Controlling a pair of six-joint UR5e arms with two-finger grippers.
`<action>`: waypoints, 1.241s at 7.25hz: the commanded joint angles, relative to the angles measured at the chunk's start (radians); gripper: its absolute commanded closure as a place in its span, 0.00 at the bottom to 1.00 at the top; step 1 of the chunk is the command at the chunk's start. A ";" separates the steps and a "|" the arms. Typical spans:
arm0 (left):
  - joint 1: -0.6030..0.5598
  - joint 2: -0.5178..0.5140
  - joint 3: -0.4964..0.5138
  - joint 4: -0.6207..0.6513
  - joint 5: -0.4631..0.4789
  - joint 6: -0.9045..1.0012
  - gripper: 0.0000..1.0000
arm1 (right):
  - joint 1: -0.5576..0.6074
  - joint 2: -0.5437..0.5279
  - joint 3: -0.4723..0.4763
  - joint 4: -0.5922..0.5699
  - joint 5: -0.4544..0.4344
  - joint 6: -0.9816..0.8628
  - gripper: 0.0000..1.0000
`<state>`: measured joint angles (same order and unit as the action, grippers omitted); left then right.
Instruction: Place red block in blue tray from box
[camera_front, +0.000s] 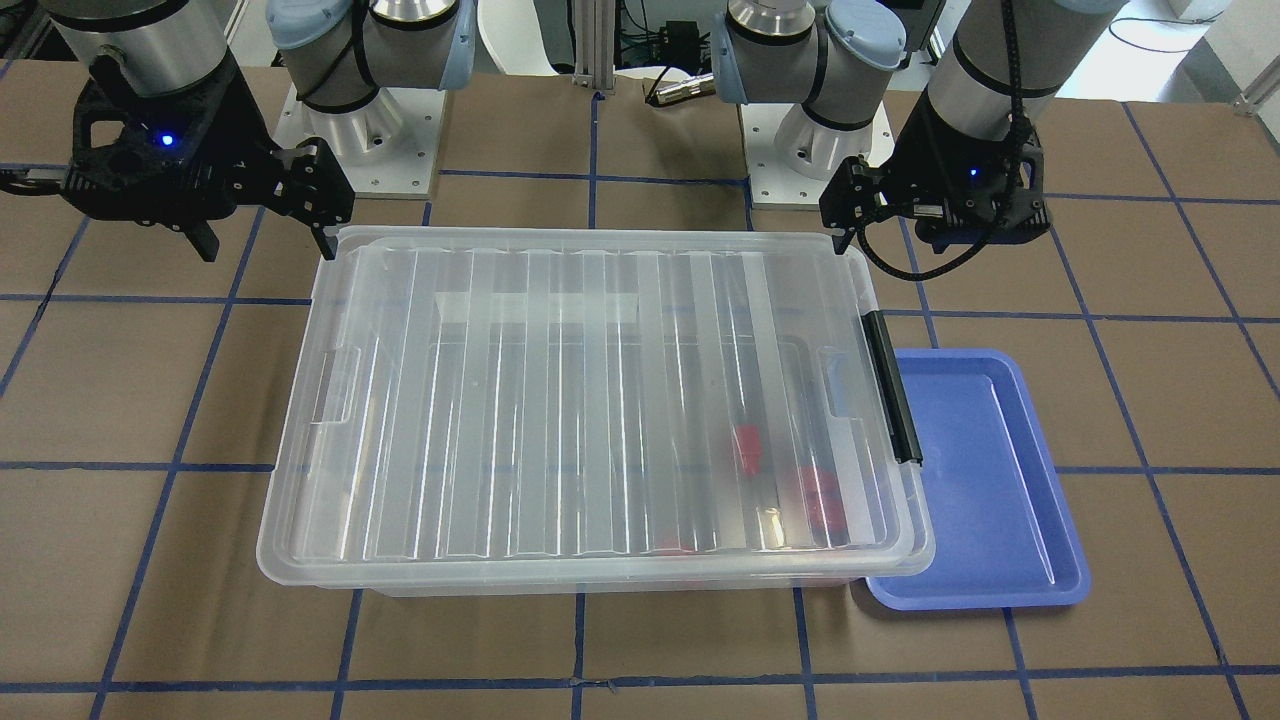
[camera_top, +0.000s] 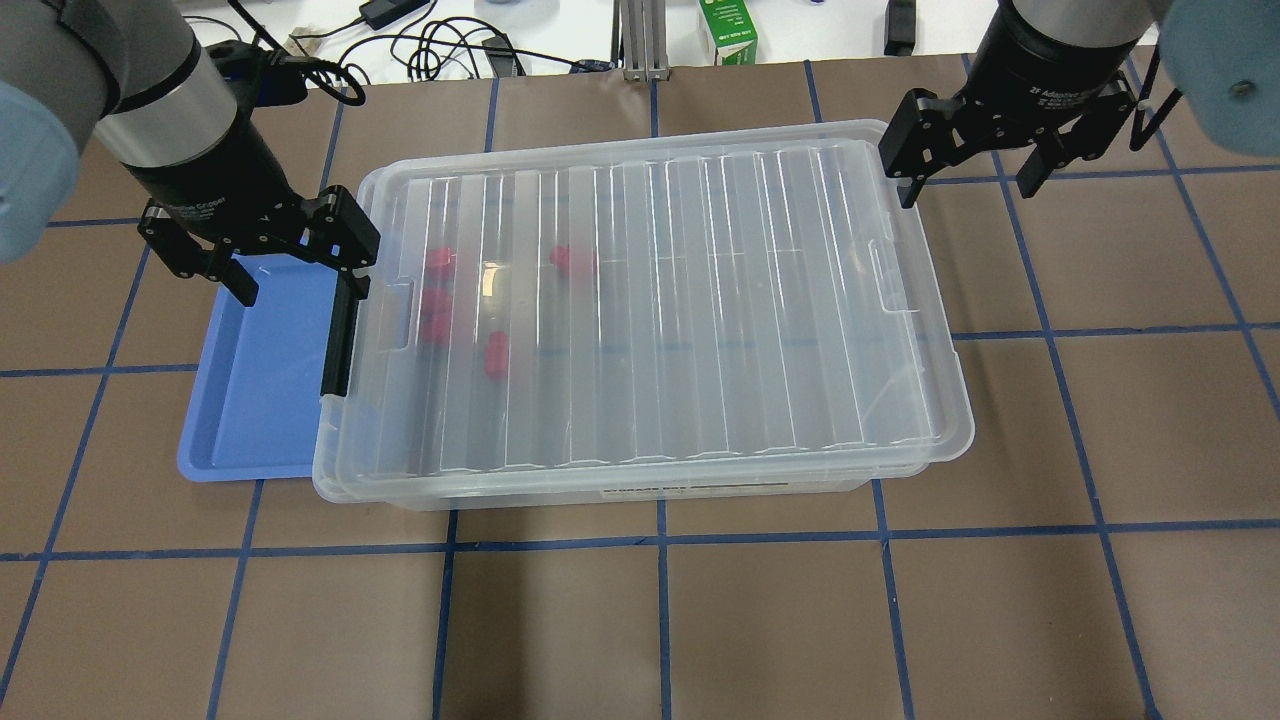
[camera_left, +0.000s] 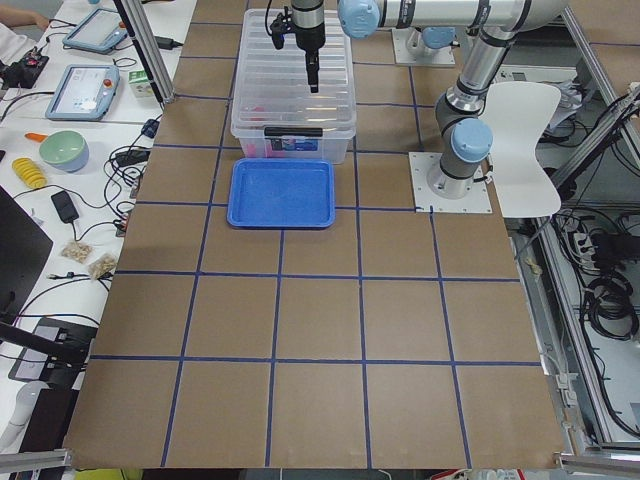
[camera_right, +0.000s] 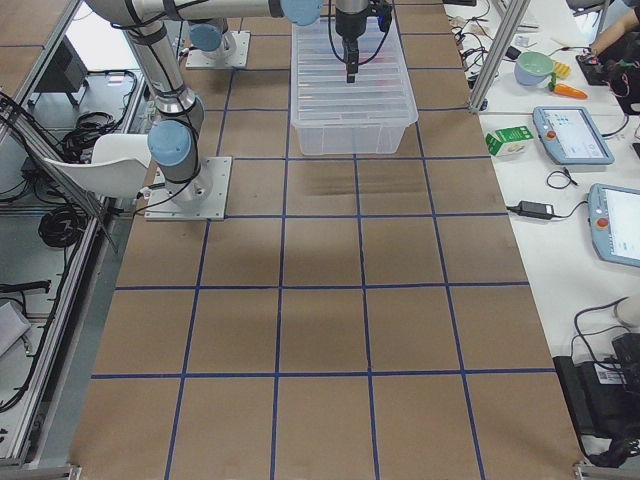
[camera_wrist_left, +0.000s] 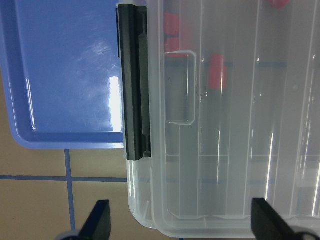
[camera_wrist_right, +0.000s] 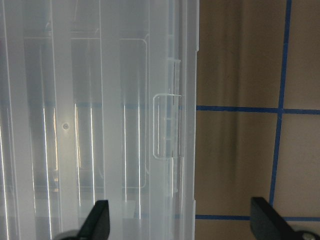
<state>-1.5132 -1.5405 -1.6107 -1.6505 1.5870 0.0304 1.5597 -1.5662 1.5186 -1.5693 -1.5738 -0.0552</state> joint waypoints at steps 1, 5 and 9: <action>0.002 0.002 0.000 0.002 -0.004 0.002 0.00 | 0.000 0.000 0.000 0.000 0.000 0.000 0.00; 0.005 0.003 -0.003 0.000 0.001 0.003 0.00 | -0.015 0.003 0.000 -0.003 -0.002 -0.034 0.00; 0.005 0.003 -0.003 0.000 0.001 0.003 0.00 | -0.124 0.041 0.084 -0.044 0.012 -0.086 0.00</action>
<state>-1.5069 -1.5370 -1.6138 -1.6506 1.5877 0.0337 1.4538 -1.5525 1.5538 -1.5777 -1.5660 -0.1420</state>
